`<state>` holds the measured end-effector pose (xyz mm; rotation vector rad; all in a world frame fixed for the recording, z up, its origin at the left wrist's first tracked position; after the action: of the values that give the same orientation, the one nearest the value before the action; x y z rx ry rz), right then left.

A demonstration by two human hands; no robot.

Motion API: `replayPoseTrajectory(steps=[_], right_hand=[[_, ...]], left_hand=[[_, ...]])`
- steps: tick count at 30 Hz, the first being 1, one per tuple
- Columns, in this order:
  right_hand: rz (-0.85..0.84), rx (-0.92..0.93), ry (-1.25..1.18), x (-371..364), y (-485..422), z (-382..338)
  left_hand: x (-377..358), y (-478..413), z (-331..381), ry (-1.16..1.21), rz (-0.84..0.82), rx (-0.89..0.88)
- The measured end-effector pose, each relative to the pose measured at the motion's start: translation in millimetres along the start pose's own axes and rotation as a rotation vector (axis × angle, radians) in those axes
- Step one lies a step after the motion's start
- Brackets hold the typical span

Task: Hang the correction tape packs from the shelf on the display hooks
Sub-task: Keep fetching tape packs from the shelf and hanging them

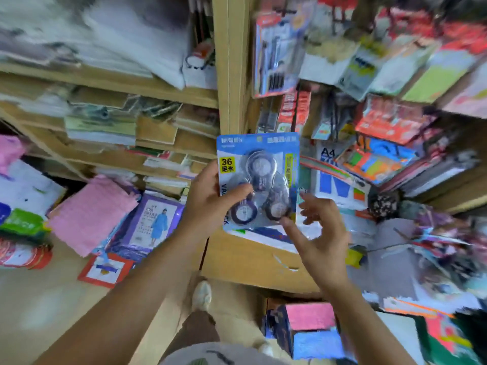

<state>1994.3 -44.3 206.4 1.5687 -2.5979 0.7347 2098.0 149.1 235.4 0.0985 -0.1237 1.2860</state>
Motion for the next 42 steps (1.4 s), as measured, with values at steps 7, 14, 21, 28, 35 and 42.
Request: replayPoseTrajectory(steps=[7,14,21,28,35,42], right_hand=[[0.075,-0.17,-0.476,-22,-130,-82],[0.011,-0.023,-0.603,-17,-208,-167],[0.022,0.093,-0.61,17,-253,-230],[0.079,0.155,-0.618,57,-301,-256],[0.145,0.229,-0.518,90,-352,-281],[0.189,0.233,-0.452,100,-390,-279]], left_hand=[[44,-97,98,0.122,-0.159,-0.237],[49,-147,207,0.191,-0.145,-0.511],[38,-167,310,0.149,-0.08,-0.78],[41,-191,381,-0.193,0.358,-1.147],[65,-227,427,-0.884,0.878,-1.31],[62,-253,433,-1.027,0.915,-1.256]])
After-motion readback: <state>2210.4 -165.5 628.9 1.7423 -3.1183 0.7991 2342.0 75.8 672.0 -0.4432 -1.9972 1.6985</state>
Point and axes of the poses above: each hand's wrist, its own y-axis away from the middle knuckle, its own x-axis out of the back of the hand, z = x × y, the point moved 2 cm from there along -y, towards the middle knuckle, and after that the axes turned 9 degrees about -y, right-handed, at the moved point
